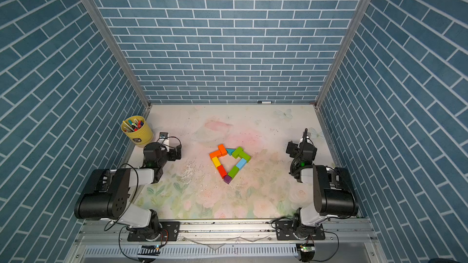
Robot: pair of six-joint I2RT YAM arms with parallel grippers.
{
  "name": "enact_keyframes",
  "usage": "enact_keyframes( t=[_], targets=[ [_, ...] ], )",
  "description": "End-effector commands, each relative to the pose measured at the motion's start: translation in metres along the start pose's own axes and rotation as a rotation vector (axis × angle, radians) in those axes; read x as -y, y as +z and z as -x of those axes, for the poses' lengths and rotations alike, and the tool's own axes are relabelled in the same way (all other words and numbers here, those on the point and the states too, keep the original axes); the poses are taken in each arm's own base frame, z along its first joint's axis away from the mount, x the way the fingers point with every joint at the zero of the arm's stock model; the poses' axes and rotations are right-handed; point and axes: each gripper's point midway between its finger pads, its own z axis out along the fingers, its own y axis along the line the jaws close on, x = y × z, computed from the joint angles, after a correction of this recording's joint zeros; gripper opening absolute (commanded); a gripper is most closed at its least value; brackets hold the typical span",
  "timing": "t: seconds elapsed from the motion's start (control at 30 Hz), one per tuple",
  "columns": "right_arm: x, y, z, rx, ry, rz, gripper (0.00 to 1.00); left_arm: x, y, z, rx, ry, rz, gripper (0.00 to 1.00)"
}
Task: Assemble a heart with building blocks
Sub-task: Reset both arms
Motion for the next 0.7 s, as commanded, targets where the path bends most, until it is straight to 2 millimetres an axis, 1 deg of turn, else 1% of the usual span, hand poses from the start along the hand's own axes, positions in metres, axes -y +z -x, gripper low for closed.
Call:
enact_keyframes(
  t=[0.0,0.67],
  targets=[
    [-0.0004,-0.0003,0.004,0.025,-0.042,0.005,0.99,-0.005,0.0009,0.0163,0.043,0.013,0.068,1.0],
    [-0.0007,0.0011,0.0027,0.017,-0.043,0.006,0.99,-0.0041,0.0005,0.0162,0.039,0.024,0.075,1.0]
  ],
)
